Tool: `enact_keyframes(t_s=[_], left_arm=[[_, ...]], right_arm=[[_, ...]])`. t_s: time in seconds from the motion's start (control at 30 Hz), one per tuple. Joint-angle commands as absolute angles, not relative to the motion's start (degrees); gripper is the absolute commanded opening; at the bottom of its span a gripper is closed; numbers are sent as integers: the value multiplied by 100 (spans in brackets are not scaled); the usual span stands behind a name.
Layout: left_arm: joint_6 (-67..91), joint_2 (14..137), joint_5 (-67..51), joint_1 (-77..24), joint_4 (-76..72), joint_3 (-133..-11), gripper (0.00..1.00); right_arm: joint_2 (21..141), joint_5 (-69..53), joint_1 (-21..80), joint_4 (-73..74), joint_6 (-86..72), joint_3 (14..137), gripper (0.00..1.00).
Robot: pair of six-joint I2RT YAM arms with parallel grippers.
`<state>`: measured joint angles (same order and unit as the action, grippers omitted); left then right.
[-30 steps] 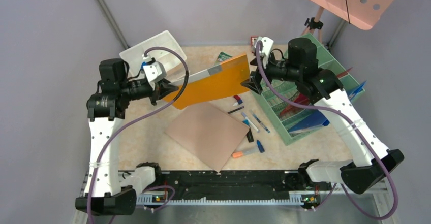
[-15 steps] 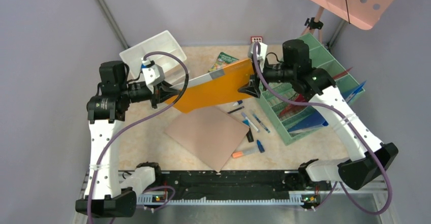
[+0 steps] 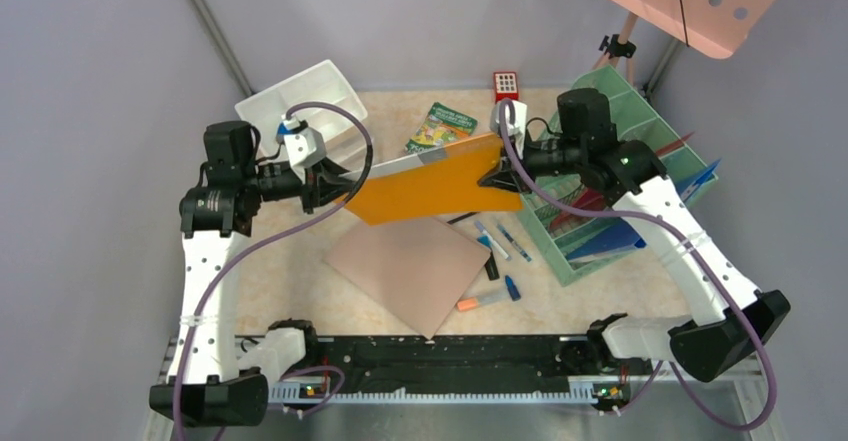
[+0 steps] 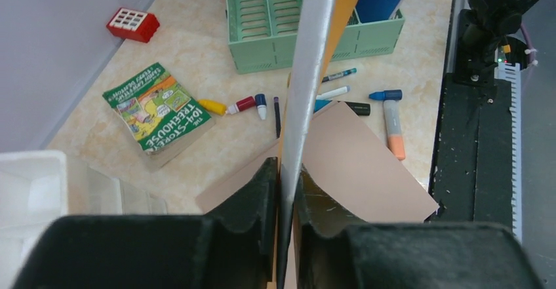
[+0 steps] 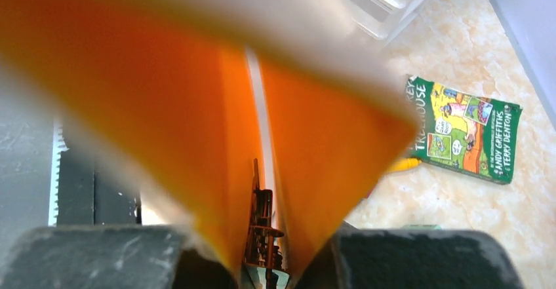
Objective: Organize the desk
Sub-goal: Place the folder in the storage box.
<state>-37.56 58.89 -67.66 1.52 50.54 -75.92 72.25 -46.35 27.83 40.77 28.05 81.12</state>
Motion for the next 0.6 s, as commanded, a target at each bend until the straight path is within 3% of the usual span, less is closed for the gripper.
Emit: enact_keyframes(t_s=[0.0,0.13,0.23,0.57], left_arm=[[-3881,5990,-6651,176,4973,-7616,36],[-4124,6157,-6312,109,5390,-7996,75],[-4242,6349,-6039,-172,5660,-8398,91],[-4163,7363,-4839,-1902,5628,-9586,95]], right_arm=[[6996,-4480,2725,4234,3054,8430,0],[7048,-4383,2724,4214,3057,8411,0],[7169,-4412,2725,4234,2980,8450,0],[7501,-4535,2766,4253,2818,8540,0]])
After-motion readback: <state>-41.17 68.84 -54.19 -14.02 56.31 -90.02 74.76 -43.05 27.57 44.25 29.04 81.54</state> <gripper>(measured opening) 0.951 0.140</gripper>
